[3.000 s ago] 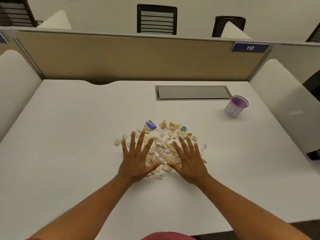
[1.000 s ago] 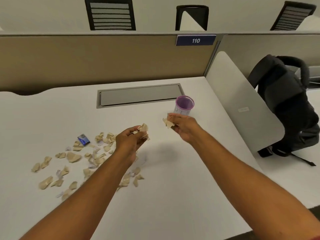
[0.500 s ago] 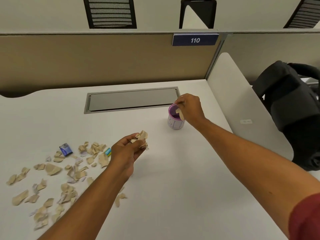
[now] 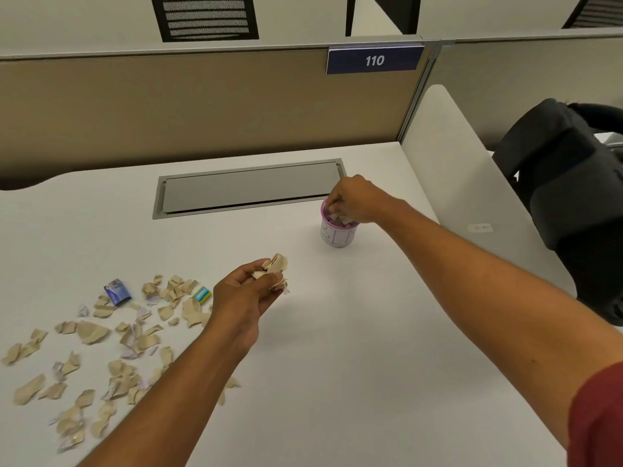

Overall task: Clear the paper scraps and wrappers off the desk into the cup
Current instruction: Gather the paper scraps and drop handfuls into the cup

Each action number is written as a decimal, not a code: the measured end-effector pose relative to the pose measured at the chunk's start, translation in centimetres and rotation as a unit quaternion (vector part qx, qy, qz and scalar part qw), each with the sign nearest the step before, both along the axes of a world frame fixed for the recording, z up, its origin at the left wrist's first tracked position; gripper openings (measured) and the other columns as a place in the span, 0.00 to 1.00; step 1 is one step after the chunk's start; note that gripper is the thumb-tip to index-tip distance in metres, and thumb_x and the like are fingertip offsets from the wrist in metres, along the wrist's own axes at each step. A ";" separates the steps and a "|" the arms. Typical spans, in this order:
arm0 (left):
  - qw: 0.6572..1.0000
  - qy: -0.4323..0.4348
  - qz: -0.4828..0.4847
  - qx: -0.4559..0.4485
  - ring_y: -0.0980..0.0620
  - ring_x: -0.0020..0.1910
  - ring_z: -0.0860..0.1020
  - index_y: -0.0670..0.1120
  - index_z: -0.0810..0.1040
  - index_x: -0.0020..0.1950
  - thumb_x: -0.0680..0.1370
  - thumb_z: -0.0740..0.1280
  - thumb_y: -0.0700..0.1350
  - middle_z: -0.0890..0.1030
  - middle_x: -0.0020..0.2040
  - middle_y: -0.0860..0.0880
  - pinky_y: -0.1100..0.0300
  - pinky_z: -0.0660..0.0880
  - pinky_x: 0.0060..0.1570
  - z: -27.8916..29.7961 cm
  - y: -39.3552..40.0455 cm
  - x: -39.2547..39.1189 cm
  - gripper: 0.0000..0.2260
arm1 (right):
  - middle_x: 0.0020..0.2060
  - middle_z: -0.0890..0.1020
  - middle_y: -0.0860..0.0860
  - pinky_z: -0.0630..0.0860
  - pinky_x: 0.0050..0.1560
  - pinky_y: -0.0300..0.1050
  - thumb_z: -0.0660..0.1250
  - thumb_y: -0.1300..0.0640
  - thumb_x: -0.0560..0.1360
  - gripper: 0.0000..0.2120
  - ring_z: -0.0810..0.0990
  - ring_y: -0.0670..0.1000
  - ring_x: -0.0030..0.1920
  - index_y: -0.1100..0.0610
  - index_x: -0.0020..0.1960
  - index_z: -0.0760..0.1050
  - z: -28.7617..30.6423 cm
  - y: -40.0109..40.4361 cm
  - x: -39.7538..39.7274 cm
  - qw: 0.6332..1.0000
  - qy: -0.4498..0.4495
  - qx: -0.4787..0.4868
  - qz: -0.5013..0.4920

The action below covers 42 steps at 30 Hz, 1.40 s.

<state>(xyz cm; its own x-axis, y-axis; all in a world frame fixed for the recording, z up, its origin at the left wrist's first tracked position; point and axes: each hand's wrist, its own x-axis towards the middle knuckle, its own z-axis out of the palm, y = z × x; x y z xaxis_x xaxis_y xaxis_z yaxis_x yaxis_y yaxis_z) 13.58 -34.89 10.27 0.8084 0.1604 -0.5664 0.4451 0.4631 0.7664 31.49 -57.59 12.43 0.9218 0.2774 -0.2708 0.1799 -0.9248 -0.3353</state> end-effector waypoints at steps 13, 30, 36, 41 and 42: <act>0.999 -0.005 -0.023 0.041 0.44 0.44 0.86 0.40 0.84 0.56 0.73 0.74 0.30 0.87 0.53 0.41 0.61 0.84 0.41 0.6 -1.4 1.5 0.13 | 0.47 0.87 0.53 0.81 0.50 0.48 0.69 0.62 0.77 0.06 0.84 0.53 0.45 0.58 0.51 0.85 -2.2 -1.5 -5.8 0.914 -0.266 0.240 -0.191; 0.731 -0.216 -0.327 0.558 0.47 0.51 0.82 0.43 0.87 0.56 0.75 0.77 0.41 0.85 0.53 0.44 0.58 0.77 0.43 1.3 -11.7 16.8 0.10 | 0.76 0.71 0.57 0.59 0.80 0.57 0.63 0.51 0.81 0.23 0.67 0.57 0.78 0.59 0.73 0.74 -16.3 -2.5 -17.9 0.970 -0.200 0.090 -0.109; 0.574 -0.217 -0.457 0.643 0.43 0.55 0.82 0.44 0.83 0.63 0.75 0.77 0.43 0.84 0.59 0.43 0.58 0.74 0.46 0.2 -12.8 18.1 0.17 | 0.75 0.72 0.56 0.60 0.80 0.57 0.62 0.49 0.81 0.23 0.68 0.56 0.77 0.59 0.72 0.75 -16.3 -2.4 -17.9 0.968 -0.203 0.097 -0.112; 0.514 -0.251 -0.486 0.661 0.42 0.54 0.82 0.46 0.82 0.63 0.77 0.74 0.43 0.83 0.59 0.42 0.57 0.71 0.43 1.1 -12.8 18.4 0.15 | 0.75 0.73 0.56 0.60 0.80 0.56 0.62 0.49 0.81 0.23 0.68 0.57 0.77 0.59 0.72 0.75 -16.4 -2.5 -17.9 0.968 -0.203 0.093 -0.111; 0.504 -0.259 -0.483 0.668 0.42 0.54 0.82 0.47 0.82 0.63 0.76 0.75 0.43 0.83 0.59 0.43 0.56 0.71 0.43 1.5 -12.6 18.6 0.16 | 0.75 0.73 0.56 0.60 0.80 0.56 0.62 0.49 0.81 0.23 0.68 0.57 0.77 0.59 0.72 0.75 -16.3 -2.5 -17.9 0.968 -0.202 0.093 -0.112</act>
